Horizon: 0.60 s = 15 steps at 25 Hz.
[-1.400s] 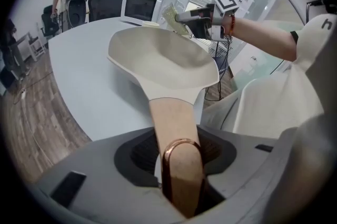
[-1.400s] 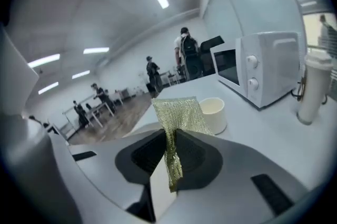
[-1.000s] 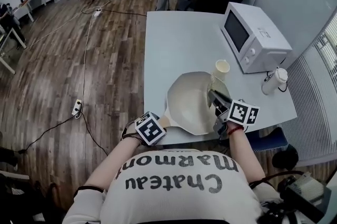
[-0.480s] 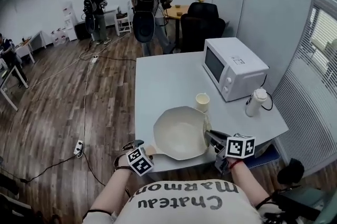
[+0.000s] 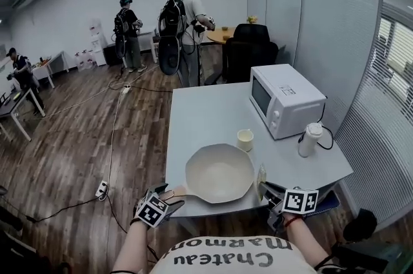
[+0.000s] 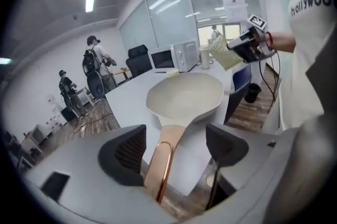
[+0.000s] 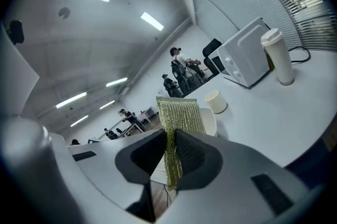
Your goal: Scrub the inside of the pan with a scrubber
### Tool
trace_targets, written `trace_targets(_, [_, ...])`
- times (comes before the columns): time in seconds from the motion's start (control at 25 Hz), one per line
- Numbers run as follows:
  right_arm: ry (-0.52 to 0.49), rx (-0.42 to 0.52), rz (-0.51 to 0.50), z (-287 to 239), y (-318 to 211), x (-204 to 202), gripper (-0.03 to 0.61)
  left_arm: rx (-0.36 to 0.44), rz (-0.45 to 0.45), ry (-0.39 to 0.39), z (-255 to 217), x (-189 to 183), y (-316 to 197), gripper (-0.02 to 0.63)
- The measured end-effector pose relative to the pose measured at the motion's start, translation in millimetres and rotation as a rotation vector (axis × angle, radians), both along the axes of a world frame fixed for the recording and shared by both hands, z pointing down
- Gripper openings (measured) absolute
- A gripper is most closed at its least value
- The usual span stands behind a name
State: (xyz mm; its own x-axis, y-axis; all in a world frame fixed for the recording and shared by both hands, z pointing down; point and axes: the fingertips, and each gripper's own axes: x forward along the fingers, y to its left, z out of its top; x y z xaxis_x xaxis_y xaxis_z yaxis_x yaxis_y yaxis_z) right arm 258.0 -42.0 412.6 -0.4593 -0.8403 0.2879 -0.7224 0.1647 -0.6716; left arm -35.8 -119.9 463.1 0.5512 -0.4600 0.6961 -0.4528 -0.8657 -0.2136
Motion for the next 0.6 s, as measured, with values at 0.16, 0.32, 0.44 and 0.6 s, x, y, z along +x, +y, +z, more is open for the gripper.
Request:
trace_targets(0.16, [0.010, 0.006, -0.016, 1.3, 6.0, -6.6, 0.061, 0.100, -0.097, 0.149, -39.4, 1.6, 23.4, 0.373])
trace_targets(0.32, [-0.019, 0.020, -0.032, 2.8, 11.7, -19.6, 0.061, 0.131, -0.139, 0.208, -52.6, 5.3, 63.5, 0.222])
trace_targets(0.44, [-0.033, 0.036, -0.068, 0.6, 25.3, -34.3, 0.061, -0.035, -0.145, 0.437, -57.5, 23.7, 105.8, 0.202])
trace_targets(0.6, [0.031, 0.052, -0.139, 3.2, 61.9, -48.3, 0.061, -0.248, -0.140, 0.680, -64.5, 54.4, 165.4, 0.164])
